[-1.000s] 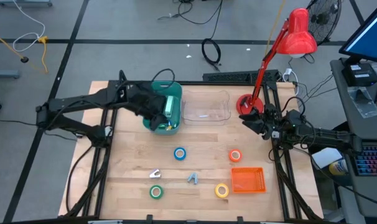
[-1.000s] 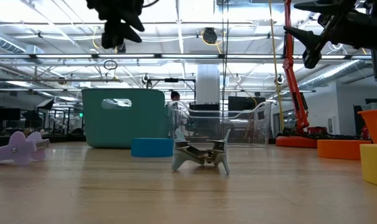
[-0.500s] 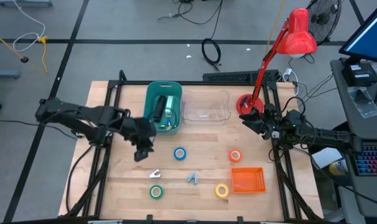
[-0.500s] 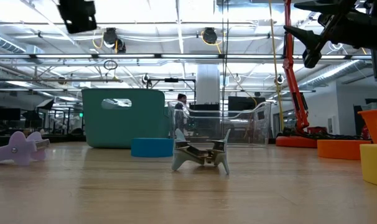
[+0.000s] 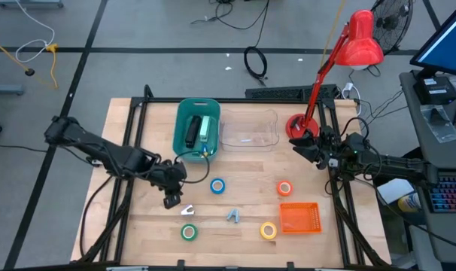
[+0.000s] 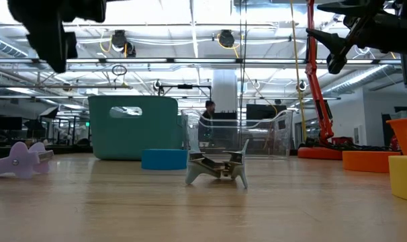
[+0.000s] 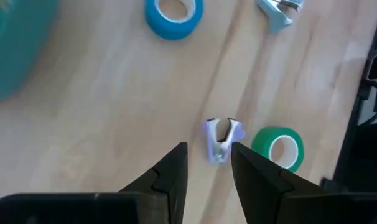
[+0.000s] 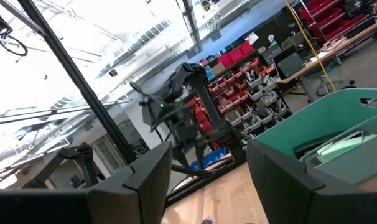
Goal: Pick and place Stapler, Stapler remover, tape
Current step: Put the purple staple remover into the orange bin
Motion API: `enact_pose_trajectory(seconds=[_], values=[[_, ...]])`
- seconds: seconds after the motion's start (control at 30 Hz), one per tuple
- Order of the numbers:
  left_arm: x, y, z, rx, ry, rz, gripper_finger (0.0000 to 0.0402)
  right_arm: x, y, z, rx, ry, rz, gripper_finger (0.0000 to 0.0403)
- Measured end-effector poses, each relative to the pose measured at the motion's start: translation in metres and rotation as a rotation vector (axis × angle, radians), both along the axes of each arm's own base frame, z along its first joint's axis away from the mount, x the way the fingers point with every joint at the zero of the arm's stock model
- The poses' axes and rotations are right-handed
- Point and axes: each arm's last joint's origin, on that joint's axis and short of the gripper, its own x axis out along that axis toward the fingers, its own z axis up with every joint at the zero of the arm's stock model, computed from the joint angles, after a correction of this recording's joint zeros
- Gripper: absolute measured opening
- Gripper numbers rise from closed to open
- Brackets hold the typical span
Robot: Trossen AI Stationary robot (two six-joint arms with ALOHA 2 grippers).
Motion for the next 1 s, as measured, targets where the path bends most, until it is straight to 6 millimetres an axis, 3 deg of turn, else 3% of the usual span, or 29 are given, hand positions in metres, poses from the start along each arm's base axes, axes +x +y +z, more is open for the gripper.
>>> enact_pose_trajectory(seconds=[0.33,0.73,1.0], values=[[0.002,-0.014,-0.039,-0.044,-0.074,-0.06,0.0129,0.0,0.0,0.0,0.0,-0.001,0.0,0.0201],[0.015,-0.025,-0.075,-0.02,0.039,-0.065,0.0227,0.0,0.0,0.0,0.0,-0.002,0.0,0.0201],[0.018,-0.033,-0.092,-0.013,0.103,-0.064,0.0239,0.0,0.0,0.0,0.0,-0.001,0.0,0.0201]])
